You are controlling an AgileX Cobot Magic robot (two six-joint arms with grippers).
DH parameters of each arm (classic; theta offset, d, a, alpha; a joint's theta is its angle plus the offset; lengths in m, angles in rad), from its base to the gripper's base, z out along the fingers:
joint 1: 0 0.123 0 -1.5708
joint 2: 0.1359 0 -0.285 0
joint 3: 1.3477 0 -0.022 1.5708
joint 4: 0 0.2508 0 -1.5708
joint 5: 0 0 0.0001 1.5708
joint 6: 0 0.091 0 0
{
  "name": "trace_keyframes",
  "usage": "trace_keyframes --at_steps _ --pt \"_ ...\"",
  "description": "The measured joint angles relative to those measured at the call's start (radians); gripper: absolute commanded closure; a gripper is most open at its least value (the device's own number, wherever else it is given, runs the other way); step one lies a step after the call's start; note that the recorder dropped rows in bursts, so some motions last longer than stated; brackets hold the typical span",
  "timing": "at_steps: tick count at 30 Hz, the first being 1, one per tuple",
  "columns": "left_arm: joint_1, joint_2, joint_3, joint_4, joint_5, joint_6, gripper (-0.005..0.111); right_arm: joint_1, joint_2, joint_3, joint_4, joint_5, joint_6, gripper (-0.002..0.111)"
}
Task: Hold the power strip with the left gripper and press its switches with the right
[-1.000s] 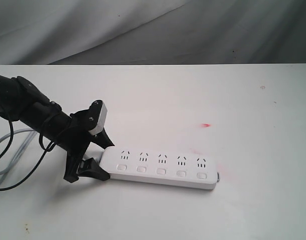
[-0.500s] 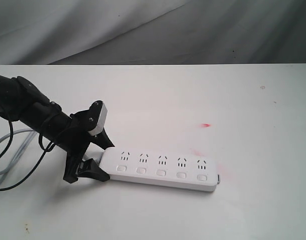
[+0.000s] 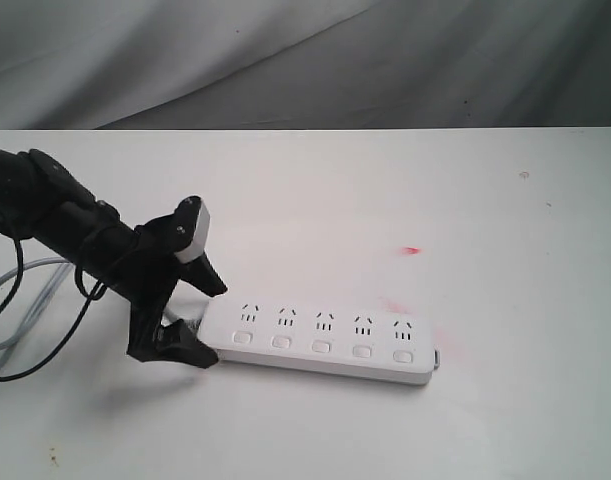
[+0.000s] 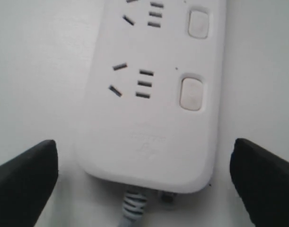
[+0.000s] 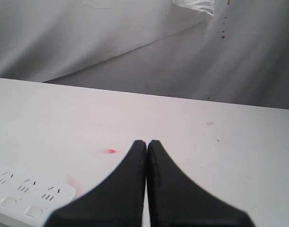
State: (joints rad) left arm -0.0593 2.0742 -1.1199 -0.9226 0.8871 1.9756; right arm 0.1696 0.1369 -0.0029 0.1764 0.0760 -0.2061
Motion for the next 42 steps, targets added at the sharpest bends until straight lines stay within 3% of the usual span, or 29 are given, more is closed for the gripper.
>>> trace_keyframes --at_steps 8,12,14,18,27,29,36,42 --pt "0.205 -0.205 0.000 -0.231 0.127 -0.108 0.015 0.000 -0.001 0.000 0.000 0.000 0.000 0.108" --pt "0.383 -0.315 0.000 -0.354 0.219 -0.252 0.015 0.000 -0.001 0.000 0.000 0.000 0.000 0.108" --pt "0.515 -0.372 0.000 -0.446 0.296 -0.355 0.015 0.000 -0.001 0.000 0.000 0.000 0.000 0.108" --pt "0.666 -0.433 0.000 -0.507 0.315 -0.583 0.016 0.000 -0.001 0.000 0.000 0.000 0.000 0.108" --pt "0.686 -0.457 0.000 -0.464 0.324 -0.710 0.016 0.000 -0.001 0.000 0.000 0.000 0.000 0.108" --pt "0.686 -0.457 0.000 -0.459 0.326 -0.727 0.030 0.000 -0.001 0.000 0.000 0.000 0.000 0.108" --pt "0.686 -0.457 0.000 -0.463 0.326 -0.811 0.106 0.000 -0.001 0.000 0.000 0.000 0.000 0.108" --pt "0.686 -0.457 0.000 -0.489 0.326 -0.844 0.106 0.000 -0.001 0.000 0.000 0.002 0.000 0.108"
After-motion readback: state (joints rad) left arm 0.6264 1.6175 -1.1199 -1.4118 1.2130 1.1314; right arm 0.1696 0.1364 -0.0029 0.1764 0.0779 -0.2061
